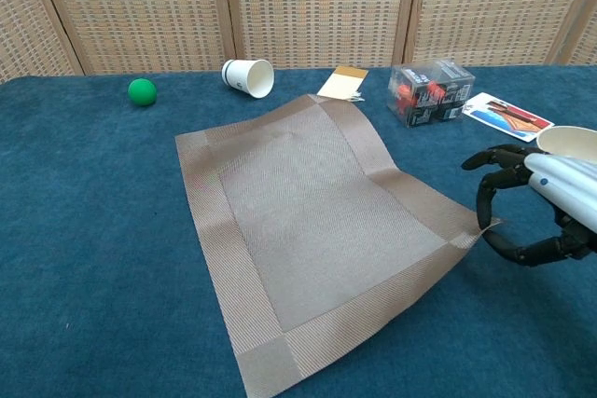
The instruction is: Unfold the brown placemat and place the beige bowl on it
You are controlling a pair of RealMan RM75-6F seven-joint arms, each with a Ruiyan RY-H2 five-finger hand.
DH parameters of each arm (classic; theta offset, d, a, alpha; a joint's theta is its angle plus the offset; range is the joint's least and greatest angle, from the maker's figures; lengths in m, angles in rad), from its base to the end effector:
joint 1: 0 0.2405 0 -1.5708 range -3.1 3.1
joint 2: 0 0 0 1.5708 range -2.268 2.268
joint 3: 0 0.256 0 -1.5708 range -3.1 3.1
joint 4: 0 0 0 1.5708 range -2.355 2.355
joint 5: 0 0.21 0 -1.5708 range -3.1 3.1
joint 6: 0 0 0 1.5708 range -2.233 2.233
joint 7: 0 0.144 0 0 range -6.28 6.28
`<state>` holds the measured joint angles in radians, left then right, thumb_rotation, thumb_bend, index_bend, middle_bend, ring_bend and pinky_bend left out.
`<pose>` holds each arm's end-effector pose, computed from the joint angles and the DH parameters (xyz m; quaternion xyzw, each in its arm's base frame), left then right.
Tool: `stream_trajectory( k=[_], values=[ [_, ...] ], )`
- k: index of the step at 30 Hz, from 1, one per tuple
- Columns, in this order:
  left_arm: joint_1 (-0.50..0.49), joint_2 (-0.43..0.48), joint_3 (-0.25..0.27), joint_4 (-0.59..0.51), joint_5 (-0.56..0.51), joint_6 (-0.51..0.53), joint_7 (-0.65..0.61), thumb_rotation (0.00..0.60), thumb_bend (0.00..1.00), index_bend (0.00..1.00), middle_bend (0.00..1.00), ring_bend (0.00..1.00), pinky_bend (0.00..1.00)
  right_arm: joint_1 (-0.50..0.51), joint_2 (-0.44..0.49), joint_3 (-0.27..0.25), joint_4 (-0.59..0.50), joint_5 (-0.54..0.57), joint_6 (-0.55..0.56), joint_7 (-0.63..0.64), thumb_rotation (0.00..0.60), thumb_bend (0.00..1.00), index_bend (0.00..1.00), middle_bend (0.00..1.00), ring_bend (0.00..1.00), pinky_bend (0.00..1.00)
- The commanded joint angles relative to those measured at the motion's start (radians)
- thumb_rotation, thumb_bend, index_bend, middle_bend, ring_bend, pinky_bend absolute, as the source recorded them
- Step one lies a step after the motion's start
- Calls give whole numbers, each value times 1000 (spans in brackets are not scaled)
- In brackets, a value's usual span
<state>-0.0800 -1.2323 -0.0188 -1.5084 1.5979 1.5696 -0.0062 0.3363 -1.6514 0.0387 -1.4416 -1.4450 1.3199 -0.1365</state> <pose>-0.3062 0.1729 0.1331 -0.6074 -0.3579 -0.4254 0.5675 -0.2203 -0.2334 -0.0192 0.6420 -0.4362 0.4494 0.4423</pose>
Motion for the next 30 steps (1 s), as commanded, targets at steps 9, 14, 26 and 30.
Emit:
stream_trajectory(
  k=[9, 14, 26, 30],
  values=[
    [0, 0, -1, -1, -1, 0, 3, 600, 235, 0, 0, 0, 0, 1, 90, 42, 6, 22, -9, -25, 600, 627, 624, 233, 84, 0],
    [0, 0, -2, 0, -2, 1, 3, 600, 234, 0, 0, 0, 0, 14, 144, 78, 10, 56, -34, -41, 600, 625, 625, 233, 85, 0],
    [-1, 0, -3, 1, -3, 0, 2, 600, 234, 0, 0, 0, 0, 38, 235, 135, 22, 127, -72, -116, 600, 623, 625, 233, 85, 0],
    [-1, -2, -3, 1, -2, 0, 5, 600, 235, 0, 0, 0, 0, 53, 271, 157, 17, 152, -86, -157, 600, 623, 625, 233, 85, 0]
  ],
)
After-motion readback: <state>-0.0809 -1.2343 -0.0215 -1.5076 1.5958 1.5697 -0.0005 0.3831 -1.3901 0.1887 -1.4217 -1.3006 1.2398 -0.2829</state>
